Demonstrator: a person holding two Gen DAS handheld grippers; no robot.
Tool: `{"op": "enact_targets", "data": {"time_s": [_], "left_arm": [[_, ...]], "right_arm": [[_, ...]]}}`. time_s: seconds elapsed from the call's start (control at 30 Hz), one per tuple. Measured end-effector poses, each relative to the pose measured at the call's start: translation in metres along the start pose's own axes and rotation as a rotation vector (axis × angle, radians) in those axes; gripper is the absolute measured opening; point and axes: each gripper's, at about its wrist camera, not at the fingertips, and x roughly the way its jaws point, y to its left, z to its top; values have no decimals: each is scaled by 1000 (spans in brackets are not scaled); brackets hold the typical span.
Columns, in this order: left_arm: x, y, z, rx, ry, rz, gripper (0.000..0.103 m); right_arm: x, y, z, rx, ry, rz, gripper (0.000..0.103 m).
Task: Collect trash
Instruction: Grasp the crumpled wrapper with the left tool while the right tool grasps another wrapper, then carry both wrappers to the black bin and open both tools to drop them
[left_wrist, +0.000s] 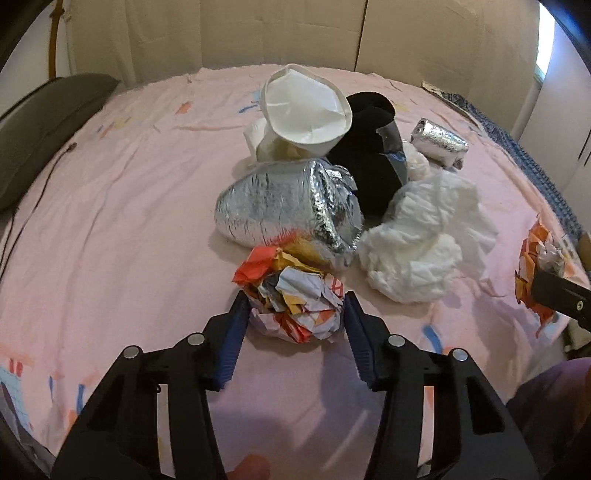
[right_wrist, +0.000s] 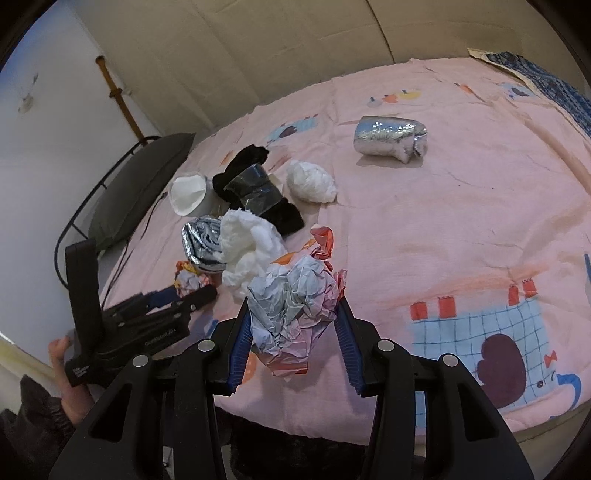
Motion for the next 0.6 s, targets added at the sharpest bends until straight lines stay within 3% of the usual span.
{"op": "enact_targets", "data": {"time_s": [0.27, 0.6], "left_arm": [[-13, 9, -7, -41, -14, -56, 51], [-55, 9, -35, -17, -40, -81, 51]], "right_arm": [[7, 14, 0, -43, 9, 10, 42], [0, 42, -17, -145, 23, 12, 42]]}}
